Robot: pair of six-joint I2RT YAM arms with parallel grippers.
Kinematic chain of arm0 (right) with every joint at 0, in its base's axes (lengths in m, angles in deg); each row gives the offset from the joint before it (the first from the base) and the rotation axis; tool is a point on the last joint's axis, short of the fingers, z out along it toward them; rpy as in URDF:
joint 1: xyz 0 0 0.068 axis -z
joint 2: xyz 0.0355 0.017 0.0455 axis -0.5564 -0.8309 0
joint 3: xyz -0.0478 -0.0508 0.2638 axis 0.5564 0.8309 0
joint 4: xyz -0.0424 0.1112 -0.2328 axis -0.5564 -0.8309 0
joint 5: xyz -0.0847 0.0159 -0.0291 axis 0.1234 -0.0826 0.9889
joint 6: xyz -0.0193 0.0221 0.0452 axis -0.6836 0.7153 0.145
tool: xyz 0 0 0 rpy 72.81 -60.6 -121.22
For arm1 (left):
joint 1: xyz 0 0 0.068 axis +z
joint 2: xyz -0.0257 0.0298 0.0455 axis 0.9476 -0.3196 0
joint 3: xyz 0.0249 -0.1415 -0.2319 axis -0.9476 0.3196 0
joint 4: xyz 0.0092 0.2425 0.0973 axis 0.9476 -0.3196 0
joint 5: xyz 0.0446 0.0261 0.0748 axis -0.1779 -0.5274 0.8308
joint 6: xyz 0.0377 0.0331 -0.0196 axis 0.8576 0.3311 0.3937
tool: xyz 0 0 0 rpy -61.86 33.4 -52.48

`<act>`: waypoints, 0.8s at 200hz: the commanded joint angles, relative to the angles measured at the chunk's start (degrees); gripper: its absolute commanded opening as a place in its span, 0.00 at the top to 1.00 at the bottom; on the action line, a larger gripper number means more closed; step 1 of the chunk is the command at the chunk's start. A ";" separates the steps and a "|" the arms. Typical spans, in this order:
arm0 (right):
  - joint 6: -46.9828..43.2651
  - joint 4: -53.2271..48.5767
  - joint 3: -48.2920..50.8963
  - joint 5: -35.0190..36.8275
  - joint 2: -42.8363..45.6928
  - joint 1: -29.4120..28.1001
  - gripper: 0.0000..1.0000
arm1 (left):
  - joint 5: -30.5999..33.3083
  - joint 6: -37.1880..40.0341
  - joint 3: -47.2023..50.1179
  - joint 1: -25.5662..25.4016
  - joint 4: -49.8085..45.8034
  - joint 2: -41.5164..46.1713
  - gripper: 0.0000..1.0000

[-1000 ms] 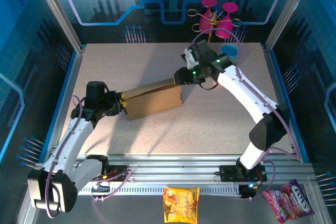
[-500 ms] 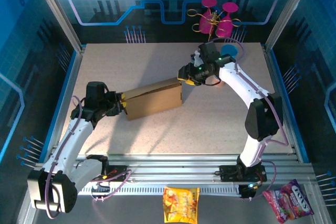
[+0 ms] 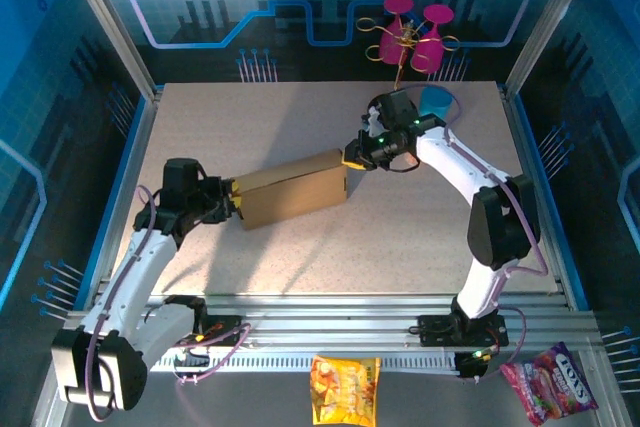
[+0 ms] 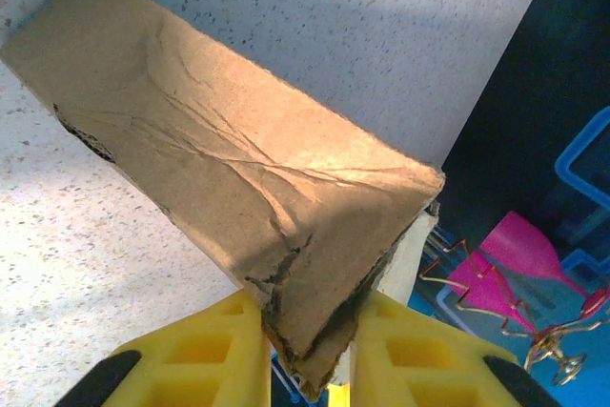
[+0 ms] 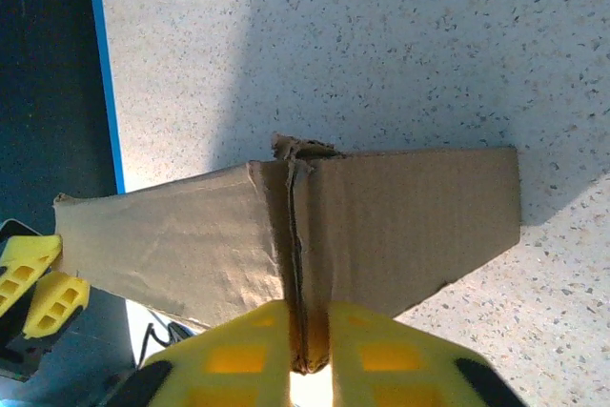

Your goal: Fold the paper box

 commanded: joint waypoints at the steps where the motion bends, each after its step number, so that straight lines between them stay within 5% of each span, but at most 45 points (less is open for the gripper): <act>1: -2.18 -3.45 3.61 4.65 0.73 0.32 0.89 | -3.54 4.72 2.25 -0.17 -3.97 1.63 0.82; 31: -6.29 -3.32 7.83 6.97 4.70 0.56 0.91 | -4.85 10.51 3.79 -3.82 -4.42 4.49 0.83; 92: -8.45 -0.85 23.83 12.72 9.90 1.67 0.77 | -1.84 9.84 16.83 -16.63 -0.14 9.82 0.56; 160: -4.81 -1.92 28.26 16.23 17.18 1.72 0.76 | -3.85 10.23 14.96 -17.79 -5.82 11.98 0.43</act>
